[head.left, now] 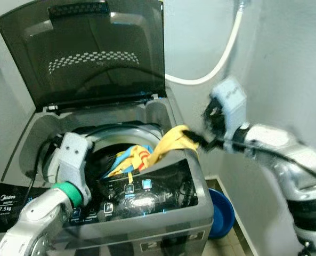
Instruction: Clothes washing
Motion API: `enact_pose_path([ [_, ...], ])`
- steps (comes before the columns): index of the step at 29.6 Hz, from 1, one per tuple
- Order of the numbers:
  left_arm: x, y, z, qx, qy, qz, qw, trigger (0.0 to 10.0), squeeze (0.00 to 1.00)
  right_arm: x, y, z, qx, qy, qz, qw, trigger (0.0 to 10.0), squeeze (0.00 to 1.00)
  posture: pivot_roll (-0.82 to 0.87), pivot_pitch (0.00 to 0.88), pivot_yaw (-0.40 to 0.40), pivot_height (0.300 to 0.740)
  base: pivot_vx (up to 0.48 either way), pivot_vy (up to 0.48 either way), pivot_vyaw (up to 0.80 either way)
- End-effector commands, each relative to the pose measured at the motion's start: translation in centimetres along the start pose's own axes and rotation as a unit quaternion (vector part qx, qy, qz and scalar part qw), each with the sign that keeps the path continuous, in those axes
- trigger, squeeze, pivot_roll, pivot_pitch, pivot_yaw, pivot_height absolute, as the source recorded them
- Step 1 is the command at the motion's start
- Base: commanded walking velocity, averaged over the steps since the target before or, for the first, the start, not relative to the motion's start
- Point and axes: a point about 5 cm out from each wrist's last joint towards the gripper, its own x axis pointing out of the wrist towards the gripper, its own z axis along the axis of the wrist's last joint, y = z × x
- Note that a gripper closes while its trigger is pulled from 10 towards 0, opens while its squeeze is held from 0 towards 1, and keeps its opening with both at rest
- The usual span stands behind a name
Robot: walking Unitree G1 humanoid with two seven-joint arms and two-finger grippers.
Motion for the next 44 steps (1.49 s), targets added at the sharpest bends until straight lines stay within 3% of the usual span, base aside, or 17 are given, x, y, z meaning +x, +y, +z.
enact_pose_path([
  [1,-0.2,0.7,0.5,0.008,-0.02,0.027,0.999,10.0,0.0,0.6,0.8,-0.6,-0.025,0.002,-0.005,1.0,10.0,1.0,0.05,0.035,0.13,0.74,0.0,0.0,0.0],
  [8,-0.5,1.5,0.6,0.031,-0.016,0.052,0.998,10.0,0.0,2.2,1.8,-2.4,-0.047,0.025,-0.018,0.998,10.0,1.0,0.06,0.028,0.11,0.74,0.0,0.0,0.0],
  [16,-0.9,1.2,0.3,0.03,-0.015,0.05,0.998,10.0,0.0,3.4,2.3,-2.4,-0.065,0.025,-0.066,0.995,10.0,1.0,0.07,0.026,0.097,0.74,0.0,0.0,0.0],
  [17,-0.9,1.2,0.1,0.027,-0.014,0.045,0.999,10.0,0.0,3.6,2.7,-2.7,-0.061,0.044,-0.057,0.996,10.0,0.83,0.07,0.026,0.097,0.74,0.0,0.0,0.0],
  [19,-0.8,1.2,0.1,0.024,-0.012,0.042,0.999,10.0,0.0,3.7,3.0,-3.0,-0.054,0.059,-0.048,0.996,10.0,0.83,0.07,0.026,0.097,0.74,0.0,0.0,0.0],
  [20,-0.8,1.1,0.0,0.024,-0.011,0.041,0.999,10.0,0.0,3.8,3.1,-3.1,-0.051,0.063,-0.043,0.996,10.0,0.49,0.07,0.029,0.1,0.74,0.0,0.0,0.0],
  [21,-0.8,1.1,0.0,0.024,-0.011,0.041,0.999,10.0,0.0,3.8,3.1,-3.1,-0.051,0.063,-0.043,0.996,10.0,0.49,0.07,0.029,0.1,0.74,0.0,0.0,0.0],
  [22,-0.8,1.0,-0.2,0.025,-0.006,0.038,0.999,10.0,0.0,3.8,3.3,-3.3,-0.047,0.068,-0.038,0.996,10.0,0.0,0.07,0.03,0.101,0.74,0.0,0.0,0.0],
  [23,-0.8,0.9,-0.4,0.025,0.002,0.035,0.999,10.0,0.0,3.8,3.5,-3.5,-0.04,0.072,-0.033,0.996,3.3,0.0,0.07,0.03,0.101,0.74,0.0,0.0,0.0],
  [24,-0.8,0.8,-0.7,0.026,0.011,0.032,0.999,10.0,0.0,3.9,3.6,-3.6,-0.033,0.074,-0.03,0.996,1.2,0.0,0.07,0.03,0.101,0.74,0.0,0.0,0.0],
  [25,-0.8,0.7,-0.9,0.028,0.017,0.03,0.999,10.0,0.0,3.9,3.8,-3.7,-0.027,0.075,-0.026,0.996,0.0,0.0,0.07,0.03,0.101,0.74,0.0,0.0,0.0],
  [33,-0.9,0.6,-1.4,0.031,0.029,0.025,0.999,10.0,0.0,4.1,4.2,-3.6,0.009,0.067,-0.008,0.998,0.0,0.0,0.06,0.031,0.103,0.74,0.0,0.0,0.0],
  [34,-0.9,0.6,-1.4,0.031,0.029,0.025,0.999,10.0,0.0,4.2,4.4,-3.1,0.036,0.053,0.0,0.998,0.0,0.0,0.06,0.031,0.101,0.74,0.0,0.0,0.0],
  [44,-0.9,0.6,-1.6,0.033,0.031,0.027,0.999,10.0,0.0,4.6,5.0,-1.8,0.105,0.007,0.012,0.994,0.0,0.0,0.07,0.032,0.099,0.74,0.0,0.0,0.0],
])
